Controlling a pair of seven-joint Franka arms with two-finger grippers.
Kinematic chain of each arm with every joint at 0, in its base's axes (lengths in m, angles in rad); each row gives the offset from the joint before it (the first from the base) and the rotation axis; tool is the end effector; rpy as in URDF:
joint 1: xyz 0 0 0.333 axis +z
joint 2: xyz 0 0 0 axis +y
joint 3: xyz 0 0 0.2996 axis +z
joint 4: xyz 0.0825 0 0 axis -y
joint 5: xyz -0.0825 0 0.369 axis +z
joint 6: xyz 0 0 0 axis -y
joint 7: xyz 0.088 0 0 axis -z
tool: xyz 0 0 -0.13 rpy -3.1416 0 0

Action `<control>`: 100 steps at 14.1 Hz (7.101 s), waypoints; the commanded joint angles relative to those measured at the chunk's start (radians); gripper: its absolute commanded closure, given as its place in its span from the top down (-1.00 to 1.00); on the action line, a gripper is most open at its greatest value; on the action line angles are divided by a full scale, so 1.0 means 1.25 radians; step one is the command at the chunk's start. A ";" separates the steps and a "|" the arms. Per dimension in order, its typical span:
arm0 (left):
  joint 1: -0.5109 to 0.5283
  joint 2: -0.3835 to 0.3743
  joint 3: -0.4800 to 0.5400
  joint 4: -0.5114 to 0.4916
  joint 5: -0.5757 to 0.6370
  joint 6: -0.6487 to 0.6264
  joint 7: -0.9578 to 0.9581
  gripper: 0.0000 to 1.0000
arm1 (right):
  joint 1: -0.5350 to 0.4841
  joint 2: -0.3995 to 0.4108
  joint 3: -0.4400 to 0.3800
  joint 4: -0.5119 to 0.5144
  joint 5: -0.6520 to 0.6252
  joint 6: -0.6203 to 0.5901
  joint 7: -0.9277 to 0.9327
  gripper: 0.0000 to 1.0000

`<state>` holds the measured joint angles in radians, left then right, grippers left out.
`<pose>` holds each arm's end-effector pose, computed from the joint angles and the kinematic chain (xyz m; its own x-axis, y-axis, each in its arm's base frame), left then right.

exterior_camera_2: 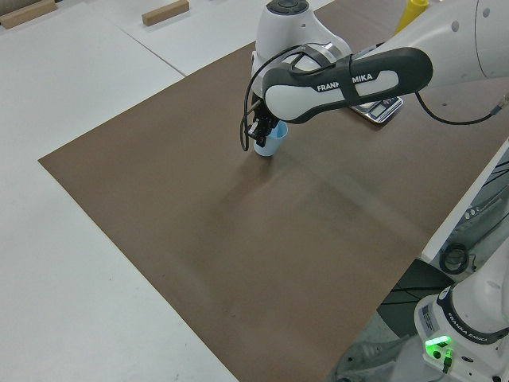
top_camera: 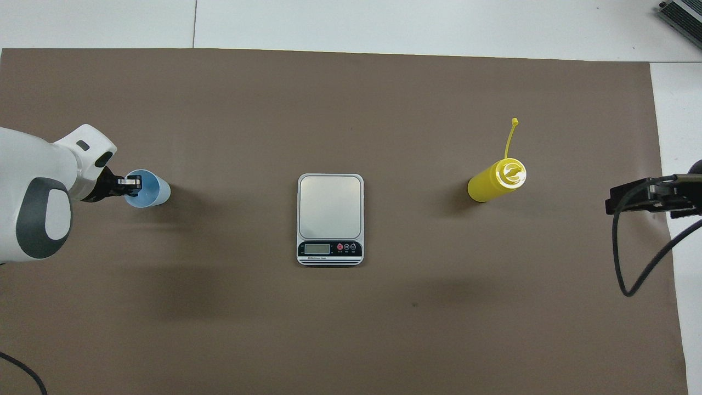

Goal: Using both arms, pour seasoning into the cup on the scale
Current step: 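Carry the blue cup with the left gripper onto the scale, then release the cup on the scale and withdraw the left gripper, then reach the right gripper down around the yellow squeeze bottle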

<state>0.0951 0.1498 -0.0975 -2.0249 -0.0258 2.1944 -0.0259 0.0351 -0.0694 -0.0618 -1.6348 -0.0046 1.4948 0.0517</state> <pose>0.5674 -0.0019 0.3475 0.9990 0.0399 0.0191 0.0392 -0.9986 0.0363 0.5085 -0.0152 0.5861 0.9944 -0.0782 -0.0706 -0.0781 -0.9969 0.0040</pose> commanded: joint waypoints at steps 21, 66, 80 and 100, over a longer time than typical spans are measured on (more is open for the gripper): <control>-0.399 0.080 -0.091 0.169 -0.031 -0.030 -0.616 -1.00 | -0.005 -0.018 0.002 -0.018 0.002 0.010 -0.021 1.00; -0.031 -0.178 -0.066 0.294 -0.005 -0.501 -0.017 1.00 | -0.044 0.498 0.019 0.426 0.141 0.115 0.231 1.00; -0.009 -0.176 -0.062 0.304 -0.006 -0.526 0.021 1.00 | -0.123 0.583 0.016 0.331 0.428 0.031 0.516 1.00; -0.043 -0.192 -0.002 0.306 -0.030 -0.530 0.023 1.00 | -0.116 0.463 0.018 0.014 0.569 0.058 0.582 0.87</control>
<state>0.0544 -0.0694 -0.1145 -1.6284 -0.0516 1.5467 -0.0026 -0.1064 0.5428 -0.0493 -1.5740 0.6852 1.5564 0.7683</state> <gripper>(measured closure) 0.000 0.004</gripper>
